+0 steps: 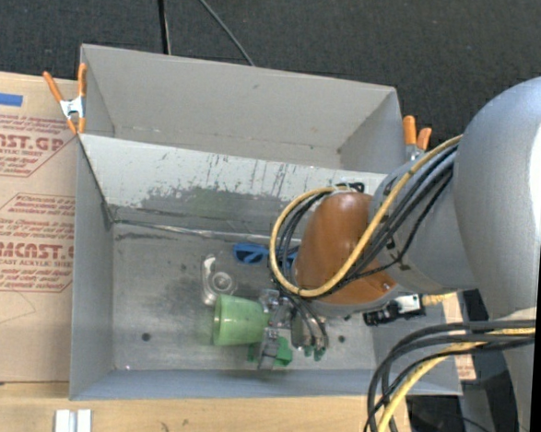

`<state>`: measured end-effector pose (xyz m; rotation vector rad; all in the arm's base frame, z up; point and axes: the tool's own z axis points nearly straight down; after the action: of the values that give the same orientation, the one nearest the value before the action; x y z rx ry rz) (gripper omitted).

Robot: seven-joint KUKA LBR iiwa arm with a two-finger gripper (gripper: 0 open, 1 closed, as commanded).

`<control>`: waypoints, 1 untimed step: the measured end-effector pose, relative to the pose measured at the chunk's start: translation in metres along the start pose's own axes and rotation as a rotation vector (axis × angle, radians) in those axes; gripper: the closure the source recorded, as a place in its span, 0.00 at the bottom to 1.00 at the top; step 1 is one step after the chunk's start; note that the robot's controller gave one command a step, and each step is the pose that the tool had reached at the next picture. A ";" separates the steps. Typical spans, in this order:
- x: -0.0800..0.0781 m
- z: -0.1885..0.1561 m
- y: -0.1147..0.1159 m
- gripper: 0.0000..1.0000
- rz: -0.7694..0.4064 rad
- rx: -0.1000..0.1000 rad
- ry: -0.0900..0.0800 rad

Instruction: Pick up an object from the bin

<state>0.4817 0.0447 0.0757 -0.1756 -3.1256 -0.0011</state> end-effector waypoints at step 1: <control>0.000 -0.014 0.001 1.00 0.000 -0.001 -0.011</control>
Offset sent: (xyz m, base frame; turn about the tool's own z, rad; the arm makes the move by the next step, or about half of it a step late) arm 0.0001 0.0001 0.0136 0.0000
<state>0.4820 0.0454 0.0900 -0.1758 -3.1370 -0.0018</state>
